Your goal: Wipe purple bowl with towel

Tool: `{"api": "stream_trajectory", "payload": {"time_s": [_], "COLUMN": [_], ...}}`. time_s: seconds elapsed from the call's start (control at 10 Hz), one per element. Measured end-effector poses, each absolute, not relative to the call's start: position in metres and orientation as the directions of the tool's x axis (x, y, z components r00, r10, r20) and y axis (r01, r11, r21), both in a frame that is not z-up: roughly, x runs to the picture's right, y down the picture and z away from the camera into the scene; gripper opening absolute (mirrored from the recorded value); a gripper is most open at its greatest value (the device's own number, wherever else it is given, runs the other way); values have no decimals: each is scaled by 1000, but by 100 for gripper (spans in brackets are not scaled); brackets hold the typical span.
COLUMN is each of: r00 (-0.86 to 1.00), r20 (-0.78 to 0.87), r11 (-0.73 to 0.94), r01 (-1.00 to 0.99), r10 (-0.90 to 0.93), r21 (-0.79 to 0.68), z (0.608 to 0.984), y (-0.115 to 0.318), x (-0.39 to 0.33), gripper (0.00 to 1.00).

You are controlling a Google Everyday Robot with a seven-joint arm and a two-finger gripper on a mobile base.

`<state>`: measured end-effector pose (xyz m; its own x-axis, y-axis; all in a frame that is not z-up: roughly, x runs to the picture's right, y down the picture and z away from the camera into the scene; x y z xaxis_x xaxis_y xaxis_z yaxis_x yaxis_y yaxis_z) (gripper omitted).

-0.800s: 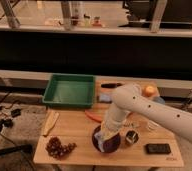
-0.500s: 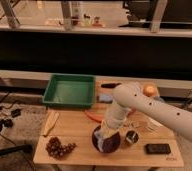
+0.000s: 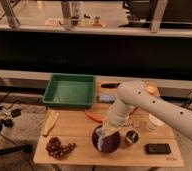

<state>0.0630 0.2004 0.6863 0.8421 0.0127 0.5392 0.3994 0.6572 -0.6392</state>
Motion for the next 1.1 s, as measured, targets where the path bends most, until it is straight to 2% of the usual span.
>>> {"api": "stream_trajectory", "payload": {"time_s": [1.1], "r00": [851], "r20": [522], "r11": [648], "r01": [361], "r10": [66], "r21": [-671], "z": [698], "y": [195], "x": [74], "gripper": [14]}}
